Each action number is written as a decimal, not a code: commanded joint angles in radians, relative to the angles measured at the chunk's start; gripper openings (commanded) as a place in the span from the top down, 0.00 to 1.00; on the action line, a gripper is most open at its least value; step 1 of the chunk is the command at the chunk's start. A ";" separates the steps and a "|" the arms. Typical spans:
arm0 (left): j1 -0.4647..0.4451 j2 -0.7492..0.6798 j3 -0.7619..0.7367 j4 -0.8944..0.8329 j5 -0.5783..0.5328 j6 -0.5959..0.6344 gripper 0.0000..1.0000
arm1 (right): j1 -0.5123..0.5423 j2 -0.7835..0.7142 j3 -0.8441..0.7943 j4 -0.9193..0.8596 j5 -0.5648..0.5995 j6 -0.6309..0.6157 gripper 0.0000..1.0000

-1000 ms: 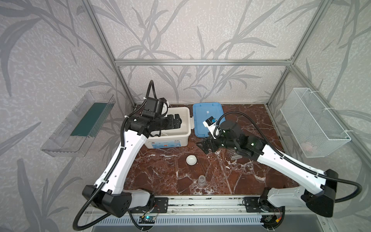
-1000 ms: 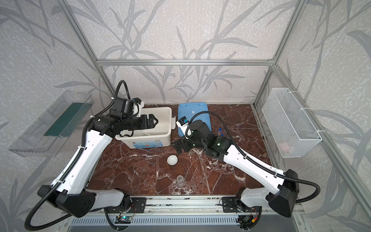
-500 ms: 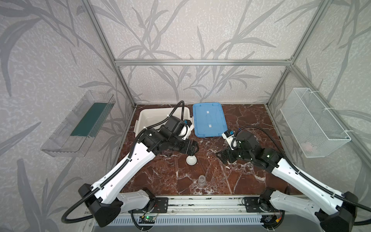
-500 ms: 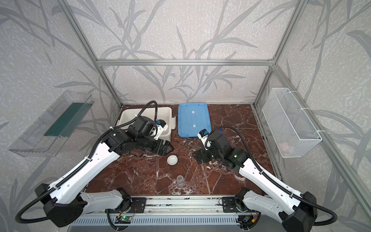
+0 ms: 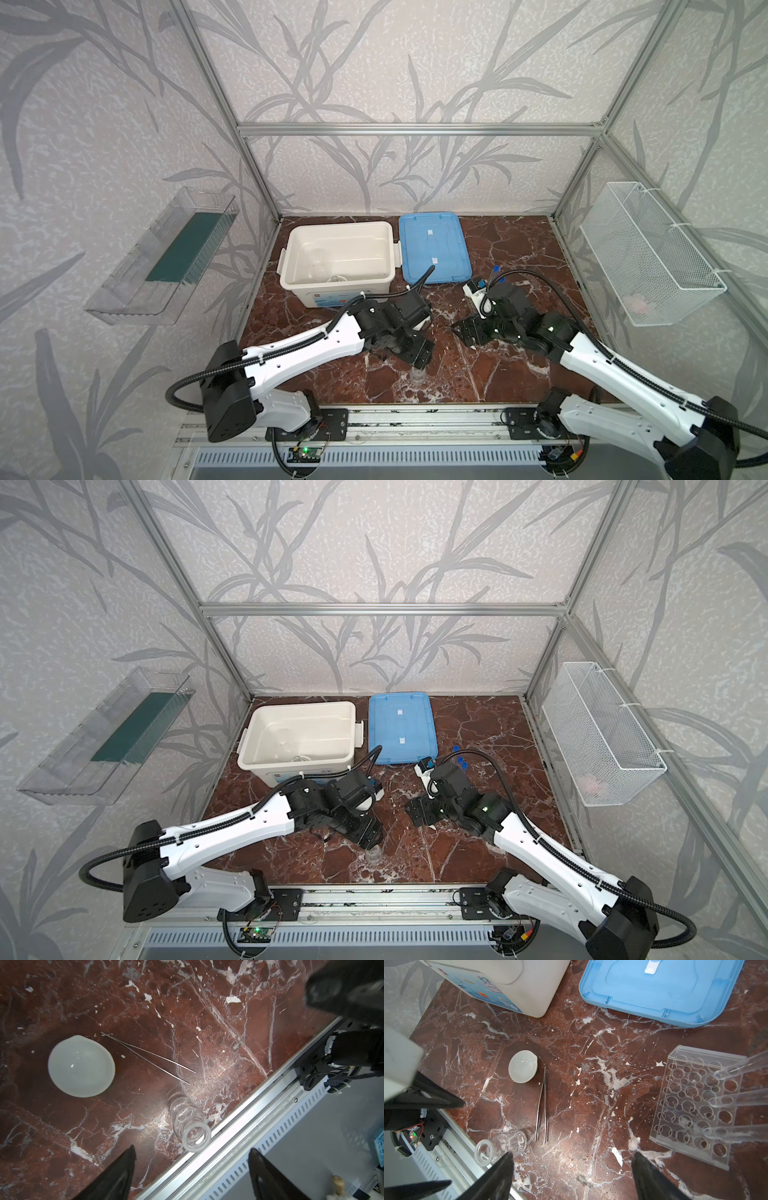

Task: Organize the chemistry lab equipment
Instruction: 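Reach the left gripper down to the small glass jar and close on it, then lift the small glass jar with the left gripper over the white tub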

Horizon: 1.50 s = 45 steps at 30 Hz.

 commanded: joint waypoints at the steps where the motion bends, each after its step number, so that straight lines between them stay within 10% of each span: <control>1: -0.041 0.040 -0.029 0.066 -0.074 -0.055 0.14 | -0.003 -0.032 -0.027 -0.009 0.038 0.024 0.13; 45: -0.166 0.284 -0.045 0.068 -0.244 -0.228 0.44 | -0.003 -0.024 -0.029 -0.007 0.082 0.016 0.13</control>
